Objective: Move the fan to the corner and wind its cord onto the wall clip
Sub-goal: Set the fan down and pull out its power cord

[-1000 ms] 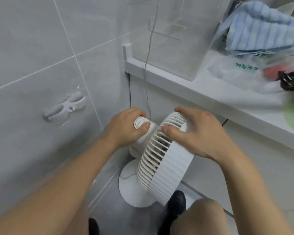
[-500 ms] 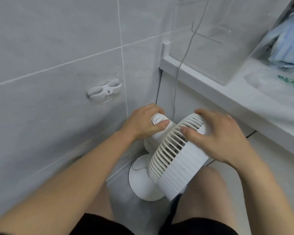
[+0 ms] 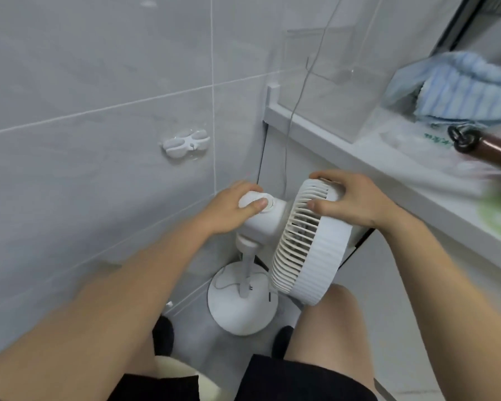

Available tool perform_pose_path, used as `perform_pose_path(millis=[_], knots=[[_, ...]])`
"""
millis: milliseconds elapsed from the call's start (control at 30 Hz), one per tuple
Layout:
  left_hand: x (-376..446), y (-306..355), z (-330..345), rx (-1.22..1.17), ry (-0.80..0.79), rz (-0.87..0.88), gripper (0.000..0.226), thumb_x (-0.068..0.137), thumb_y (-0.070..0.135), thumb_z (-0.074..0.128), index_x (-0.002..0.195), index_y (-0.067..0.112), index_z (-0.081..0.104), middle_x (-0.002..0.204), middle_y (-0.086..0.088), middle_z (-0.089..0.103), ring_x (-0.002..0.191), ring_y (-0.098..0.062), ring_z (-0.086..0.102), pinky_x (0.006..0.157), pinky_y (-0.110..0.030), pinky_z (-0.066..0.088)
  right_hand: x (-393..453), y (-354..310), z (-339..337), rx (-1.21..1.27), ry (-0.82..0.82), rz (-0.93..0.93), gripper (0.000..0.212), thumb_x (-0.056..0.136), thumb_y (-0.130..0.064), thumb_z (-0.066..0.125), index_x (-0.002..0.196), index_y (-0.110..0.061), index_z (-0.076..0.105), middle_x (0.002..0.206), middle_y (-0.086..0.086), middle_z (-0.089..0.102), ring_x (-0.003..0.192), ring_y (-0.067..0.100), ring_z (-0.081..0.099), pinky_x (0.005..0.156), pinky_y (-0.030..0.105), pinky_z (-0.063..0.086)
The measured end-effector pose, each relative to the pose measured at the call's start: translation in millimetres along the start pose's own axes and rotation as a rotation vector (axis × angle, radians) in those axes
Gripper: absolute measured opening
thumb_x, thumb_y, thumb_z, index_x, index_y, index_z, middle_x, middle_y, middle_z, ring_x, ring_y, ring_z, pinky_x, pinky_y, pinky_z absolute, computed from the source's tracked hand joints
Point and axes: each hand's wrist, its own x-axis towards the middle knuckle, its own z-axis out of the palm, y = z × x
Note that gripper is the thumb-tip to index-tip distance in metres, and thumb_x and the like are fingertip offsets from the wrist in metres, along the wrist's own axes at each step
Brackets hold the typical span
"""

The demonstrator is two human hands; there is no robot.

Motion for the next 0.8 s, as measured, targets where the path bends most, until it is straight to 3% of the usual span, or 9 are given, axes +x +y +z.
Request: perform_pose_path(millis=[100, 200, 333, 400, 467, 567, 700, 800], knots=[[-8, -6, -9, 0.04, -0.025, 0.006, 0.069, 0.077, 0.067, 0.066, 0.135, 0.032, 0.051, 0.136, 0.014, 0.052, 0.124, -0.009, 0.052, 0.107, -0.03, 0.04, 14, -6, -4, -0.012, -0.03, -0.012, 0.078, 0.061, -0.067, 0.068, 0.133, -0.036, 0.063, 0.124, -0.019, 0.065, 0.118, 0.006, 0.06, 0.095, 0.022, 0.038], [-9, -11, -16, 0.014, -0.03, -0.006, 0.08, 0.07, 0.055, 0.082, 0.138, 0.031, 0.048, 0.139, 0.014, 0.049, 0.125, -0.009, 0.051, 0.106, -0.031, 0.04, 23, -12, -3, -0.051, -0.063, -0.029, 0.082, 0.061, -0.069, 0.066, 0.136, -0.036, 0.061, 0.13, -0.017, 0.063, 0.12, 0.003, 0.055, 0.096, 0.023, 0.035], [0, -10, -12, -0.011, -0.018, -0.019, 0.086, 0.073, 0.051, 0.082, 0.145, 0.03, 0.042, 0.151, 0.01, 0.041, 0.135, -0.012, 0.045, 0.11, -0.028, 0.034, 29, -23, -2, -0.172, -0.068, -0.009, 0.08, 0.07, -0.062, 0.06, 0.143, -0.03, 0.057, 0.145, -0.005, 0.059, 0.133, 0.017, 0.051, 0.097, 0.026, 0.034], [5, -7, -6, -0.019, 0.002, -0.02, 0.086, 0.074, 0.05, 0.082, 0.147, 0.03, 0.04, 0.154, 0.007, 0.039, 0.138, -0.014, 0.042, 0.109, -0.025, 0.031, 35, -34, 4, -0.287, -0.078, -0.006, 0.077, 0.073, -0.062, 0.056, 0.143, -0.029, 0.057, 0.15, -0.001, 0.056, 0.14, 0.023, 0.045, 0.104, 0.033, 0.037], [8, -7, -2, -0.032, 0.009, -0.017, 0.087, 0.075, 0.049, 0.081, 0.148, 0.031, 0.039, 0.156, 0.007, 0.037, 0.14, -0.014, 0.04, 0.109, -0.024, 0.029, 42, -43, 13, -0.421, -0.11, 0.028, 0.069, 0.08, -0.06, 0.059, 0.143, -0.031, 0.056, 0.15, -0.001, 0.055, 0.143, 0.025, 0.041, 0.109, 0.039, 0.037], [6, -13, 1, -0.088, -0.014, -0.017, 0.091, 0.077, 0.049, 0.079, 0.153, 0.033, 0.03, 0.159, 0.008, 0.033, 0.143, -0.01, 0.036, 0.113, -0.026, 0.028, 52, -51, 22, -0.573, -0.2, 0.078, 0.076, 0.077, -0.062, 0.06, 0.147, -0.034, 0.049, 0.143, -0.001, 0.06, 0.141, 0.026, 0.041, 0.108, 0.043, 0.039], [-4, -36, -8, -0.33, 0.027, -0.153, 0.07, 0.085, 0.052, 0.065, 0.148, 0.038, 0.037, 0.151, 0.008, 0.045, 0.137, -0.006, 0.043, 0.109, -0.03, 0.038, 64, -59, 27, -0.612, -0.344, 0.085, 0.093, 0.077, -0.063, 0.068, 0.157, -0.035, 0.031, 0.154, 0.0, 0.051, 0.144, 0.025, 0.041, 0.113, 0.045, 0.037], [-6, -59, -19, -0.323, 0.147, -0.261, 0.042, 0.096, 0.031, 0.056, 0.138, 0.031, 0.052, 0.14, 0.006, 0.056, 0.131, -0.01, 0.051, 0.105, -0.028, 0.04, 76, -64, 40, -0.578, -0.411, 0.075, 0.109, 0.071, -0.071, 0.072, 0.16, -0.037, 0.02, 0.157, 0.002, 0.047, 0.143, 0.028, 0.044, 0.111, 0.046, 0.041]])
